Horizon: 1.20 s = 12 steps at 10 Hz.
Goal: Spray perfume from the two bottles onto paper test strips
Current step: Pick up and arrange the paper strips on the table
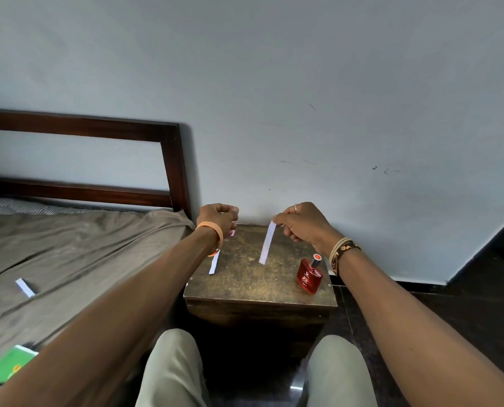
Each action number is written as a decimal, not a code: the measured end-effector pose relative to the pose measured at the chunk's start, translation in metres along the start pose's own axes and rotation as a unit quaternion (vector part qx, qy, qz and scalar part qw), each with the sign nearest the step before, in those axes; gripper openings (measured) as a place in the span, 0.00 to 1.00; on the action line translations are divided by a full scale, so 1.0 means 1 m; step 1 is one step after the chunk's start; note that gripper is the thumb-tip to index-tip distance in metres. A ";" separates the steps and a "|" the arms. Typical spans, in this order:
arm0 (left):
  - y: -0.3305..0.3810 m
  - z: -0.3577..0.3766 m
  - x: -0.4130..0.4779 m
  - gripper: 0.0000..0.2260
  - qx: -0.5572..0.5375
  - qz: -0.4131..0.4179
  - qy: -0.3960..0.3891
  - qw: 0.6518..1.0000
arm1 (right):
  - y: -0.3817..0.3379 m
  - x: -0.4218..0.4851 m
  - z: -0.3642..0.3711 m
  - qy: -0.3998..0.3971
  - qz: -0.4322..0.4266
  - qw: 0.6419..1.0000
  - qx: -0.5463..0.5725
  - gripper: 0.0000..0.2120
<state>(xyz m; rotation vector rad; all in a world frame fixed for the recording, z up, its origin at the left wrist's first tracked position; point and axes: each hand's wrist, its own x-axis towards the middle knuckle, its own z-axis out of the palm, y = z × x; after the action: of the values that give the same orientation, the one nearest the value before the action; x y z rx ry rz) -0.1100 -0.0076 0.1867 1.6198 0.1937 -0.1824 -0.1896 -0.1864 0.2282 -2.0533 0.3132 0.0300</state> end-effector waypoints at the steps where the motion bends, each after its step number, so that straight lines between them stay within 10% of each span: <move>1: 0.001 -0.001 0.000 0.00 -0.004 -0.001 0.001 1.000 | -0.005 -0.003 -0.002 0.002 -0.011 0.999 -0.046 0.08; 2: 0.001 -0.002 0.001 0.03 -0.009 -0.004 0.000 1.000 | -0.020 -0.009 -0.010 -0.110 -0.025 0.978 0.174 0.07; 3: 0.001 -0.002 0.001 0.06 -0.004 -0.004 -0.004 1.000 | -0.038 -0.008 -0.015 -0.159 0.000 0.865 0.476 0.05; 4: -0.001 -0.003 0.000 0.06 0.000 -0.005 -0.006 1.000 | -0.031 -0.001 -0.006 0.004 -0.016 1.000 -0.001 0.06; 5: 0.000 -0.005 -0.001 0.06 0.002 -0.003 -0.003 1.000 | -0.017 -0.004 0.005 -0.004 -0.077 0.977 -0.197 0.09; 6: -0.001 -0.007 -0.001 0.07 -0.005 -0.003 -0.007 1.000 | -0.027 -0.010 0.000 -0.115 -0.031 0.948 0.295 0.06; 7: 0.002 -0.009 -0.003 0.07 -0.004 -0.006 -0.008 1.000 | -0.033 -0.003 -0.006 -0.108 0.035 0.909 0.402 0.05; 8: 0.004 -0.009 -0.003 0.06 -0.016 -0.007 -0.009 1.000 | -0.020 -0.001 -0.001 0.005 0.013 0.997 -0.080 0.07; 9: 0.006 -0.009 -0.004 0.05 -0.020 -0.011 -0.010 1.000 | -0.018 -0.003 0.001 -0.021 -0.023 1.000 0.002 0.08; 10: 0.007 -0.007 -0.004 0.06 -0.017 -0.014 -0.008 1.000 | -0.029 -0.006 -0.007 -0.137 0.005 0.904 0.404 0.07; 11: 0.008 -0.006 -0.005 0.06 -0.019 -0.015 -0.014 1.000 | -0.029 0.002 -0.005 -0.065 0.028 0.983 0.167 0.07; 12: 0.010 -0.006 -0.005 0.07 -0.014 -0.009 -0.008 1.000 | -0.016 0.001 0.004 0.005 -0.039 0.973 -0.228 0.11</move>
<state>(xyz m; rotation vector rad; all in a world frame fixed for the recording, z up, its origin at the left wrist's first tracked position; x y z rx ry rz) -0.1128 -0.0018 0.1975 1.5891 0.1984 -0.2056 -0.1842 -0.1763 0.2396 -2.5211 0.2462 0.0462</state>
